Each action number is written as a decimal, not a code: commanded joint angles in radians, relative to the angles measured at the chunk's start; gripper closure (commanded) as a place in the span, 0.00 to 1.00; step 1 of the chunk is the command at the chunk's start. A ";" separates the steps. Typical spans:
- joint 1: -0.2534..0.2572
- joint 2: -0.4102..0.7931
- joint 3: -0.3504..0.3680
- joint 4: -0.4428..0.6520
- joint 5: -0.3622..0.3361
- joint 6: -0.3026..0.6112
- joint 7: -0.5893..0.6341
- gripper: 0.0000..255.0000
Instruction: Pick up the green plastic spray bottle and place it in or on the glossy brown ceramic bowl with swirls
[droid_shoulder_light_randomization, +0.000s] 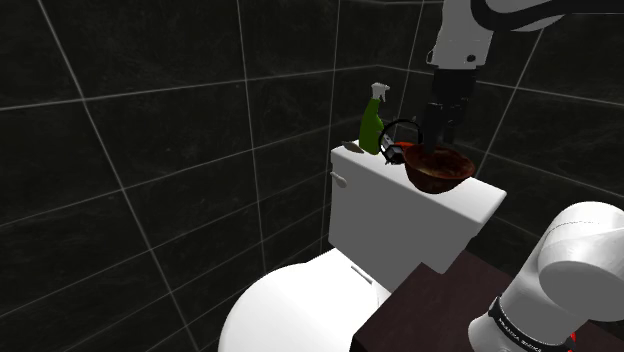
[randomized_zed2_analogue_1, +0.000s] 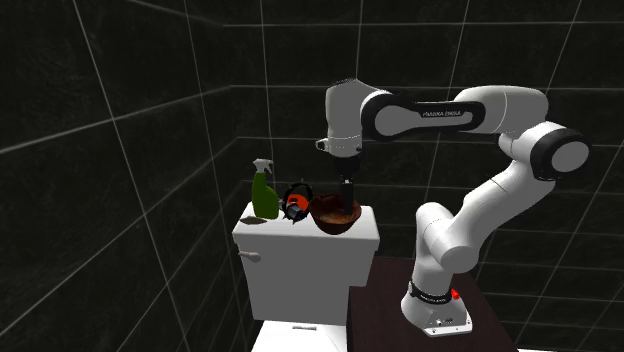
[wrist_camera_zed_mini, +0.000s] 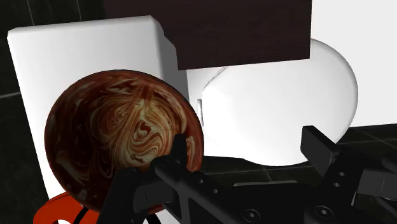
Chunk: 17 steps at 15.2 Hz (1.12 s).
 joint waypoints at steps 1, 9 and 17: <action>0.000 0.000 0.000 0.000 0.000 0.000 0.000 0.00; -0.045 0.113 -0.066 -0.054 -0.054 0.355 -0.033 0.00; -0.075 0.286 -0.140 -0.028 -0.070 0.691 -0.067 0.00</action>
